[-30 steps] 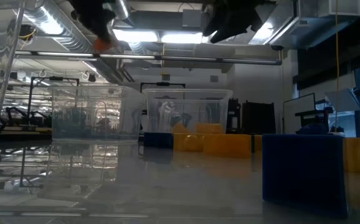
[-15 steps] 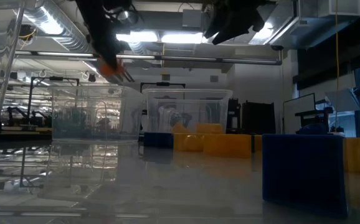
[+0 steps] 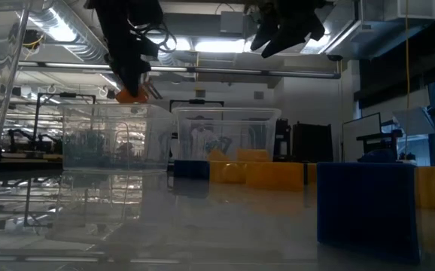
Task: Sort blocks
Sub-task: Put the orange game piece into the top left transparent bin, then put the yellow game piece into the top right transparent bin
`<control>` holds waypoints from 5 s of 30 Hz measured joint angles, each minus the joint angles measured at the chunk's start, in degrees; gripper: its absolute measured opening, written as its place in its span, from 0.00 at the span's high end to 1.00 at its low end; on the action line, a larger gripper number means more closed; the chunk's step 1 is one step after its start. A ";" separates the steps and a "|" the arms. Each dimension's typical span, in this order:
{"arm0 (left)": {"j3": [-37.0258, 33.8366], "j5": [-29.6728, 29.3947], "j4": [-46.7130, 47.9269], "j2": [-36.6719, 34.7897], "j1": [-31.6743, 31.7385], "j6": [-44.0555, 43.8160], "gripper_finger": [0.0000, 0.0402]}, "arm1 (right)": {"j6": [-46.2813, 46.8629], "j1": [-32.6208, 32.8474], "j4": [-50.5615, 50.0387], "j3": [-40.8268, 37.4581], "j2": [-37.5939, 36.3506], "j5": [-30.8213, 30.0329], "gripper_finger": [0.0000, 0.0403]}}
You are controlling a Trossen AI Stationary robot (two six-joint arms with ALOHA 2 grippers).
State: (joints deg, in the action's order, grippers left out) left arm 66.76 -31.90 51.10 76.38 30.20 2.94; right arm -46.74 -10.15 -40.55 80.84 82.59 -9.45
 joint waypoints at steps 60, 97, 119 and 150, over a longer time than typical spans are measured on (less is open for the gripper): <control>-5.49 13.77 -9.31 -25.27 -30.88 -24.50 0.67 | 8.15 0.57 -15.43 -0.02 0.01 11.97 0.34; -24.15 13.70 -43.26 -15.31 -46.75 -13.46 0.67 | 61.09 26.45 31.33 -32.52 4.74 -3.15 0.34; -24.15 13.70 -43.88 -14.38 -46.73 -13.64 0.67 | 64.41 26.47 38.17 -32.26 17.76 -11.83 0.34; -24.15 13.68 -44.13 -14.38 -46.73 -14.52 0.67 | 62.82 26.69 34.74 -30.60 17.70 -10.83 0.62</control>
State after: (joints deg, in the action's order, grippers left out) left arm 42.61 -18.22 6.96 62.00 -16.53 -11.58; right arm 16.08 16.53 -5.80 50.24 100.30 -20.28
